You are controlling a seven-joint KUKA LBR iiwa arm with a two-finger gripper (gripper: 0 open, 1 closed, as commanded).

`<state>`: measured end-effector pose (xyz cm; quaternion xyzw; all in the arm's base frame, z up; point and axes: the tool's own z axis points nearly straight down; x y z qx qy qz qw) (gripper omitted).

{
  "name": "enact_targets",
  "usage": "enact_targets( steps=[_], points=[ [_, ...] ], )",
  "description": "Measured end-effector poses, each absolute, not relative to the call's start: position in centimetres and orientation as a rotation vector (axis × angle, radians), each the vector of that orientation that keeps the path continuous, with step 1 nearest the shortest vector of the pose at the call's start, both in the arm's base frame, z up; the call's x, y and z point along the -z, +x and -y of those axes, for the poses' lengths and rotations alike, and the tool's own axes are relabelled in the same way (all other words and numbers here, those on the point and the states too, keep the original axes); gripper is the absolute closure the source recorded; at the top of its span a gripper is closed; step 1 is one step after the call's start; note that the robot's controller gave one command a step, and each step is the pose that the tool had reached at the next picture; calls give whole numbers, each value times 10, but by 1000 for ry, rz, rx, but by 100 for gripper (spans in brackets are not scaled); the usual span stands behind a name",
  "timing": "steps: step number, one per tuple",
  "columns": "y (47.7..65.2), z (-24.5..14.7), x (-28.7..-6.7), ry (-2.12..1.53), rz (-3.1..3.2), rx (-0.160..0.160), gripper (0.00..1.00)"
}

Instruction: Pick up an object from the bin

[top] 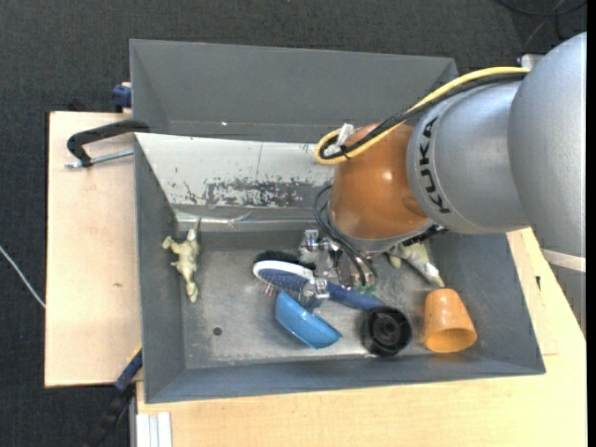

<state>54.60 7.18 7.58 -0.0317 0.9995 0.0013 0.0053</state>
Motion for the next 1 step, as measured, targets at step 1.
enact_targets(
  steps=[1],
  points=[
    [537,-56,-221,-107,-3127,-2,100]
  ],
)
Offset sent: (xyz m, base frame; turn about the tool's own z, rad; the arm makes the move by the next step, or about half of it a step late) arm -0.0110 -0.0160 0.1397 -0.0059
